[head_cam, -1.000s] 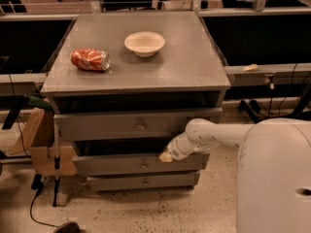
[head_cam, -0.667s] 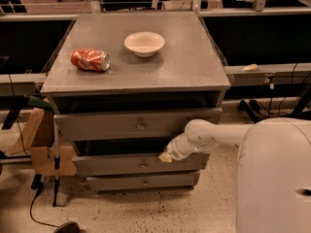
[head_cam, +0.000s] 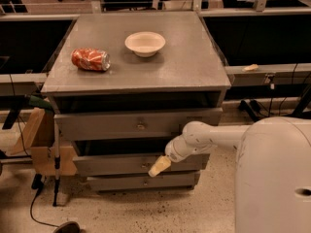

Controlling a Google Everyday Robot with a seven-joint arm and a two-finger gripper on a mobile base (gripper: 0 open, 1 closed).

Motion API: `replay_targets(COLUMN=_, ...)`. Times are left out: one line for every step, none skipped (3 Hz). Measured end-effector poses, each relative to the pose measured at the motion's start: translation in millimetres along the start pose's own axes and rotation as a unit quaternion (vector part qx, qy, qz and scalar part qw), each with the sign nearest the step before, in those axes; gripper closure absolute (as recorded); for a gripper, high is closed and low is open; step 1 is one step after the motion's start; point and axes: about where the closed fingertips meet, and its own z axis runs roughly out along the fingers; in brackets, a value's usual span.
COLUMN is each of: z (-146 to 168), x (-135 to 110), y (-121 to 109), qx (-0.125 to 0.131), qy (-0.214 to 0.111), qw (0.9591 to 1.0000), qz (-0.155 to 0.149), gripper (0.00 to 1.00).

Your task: Open middle drawer

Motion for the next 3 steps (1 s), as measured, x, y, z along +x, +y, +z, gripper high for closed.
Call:
replay_targets(z=0.7, x=0.8, y=-0.2, qx=0.000, qy=0.001, qw=1.0000, qz=0.000, gripper=0.00)
replay_targets(z=-0.7, x=25.6, y=-3.8, qx=0.010, qy=0.015, qw=0.9998, qz=-0.007, gripper=0.00)
replay_targets(z=-1.7, x=52.4, y=-5.4, qx=0.015, qy=0.044, qw=0.9989, qz=-0.005, gripper=0.02)
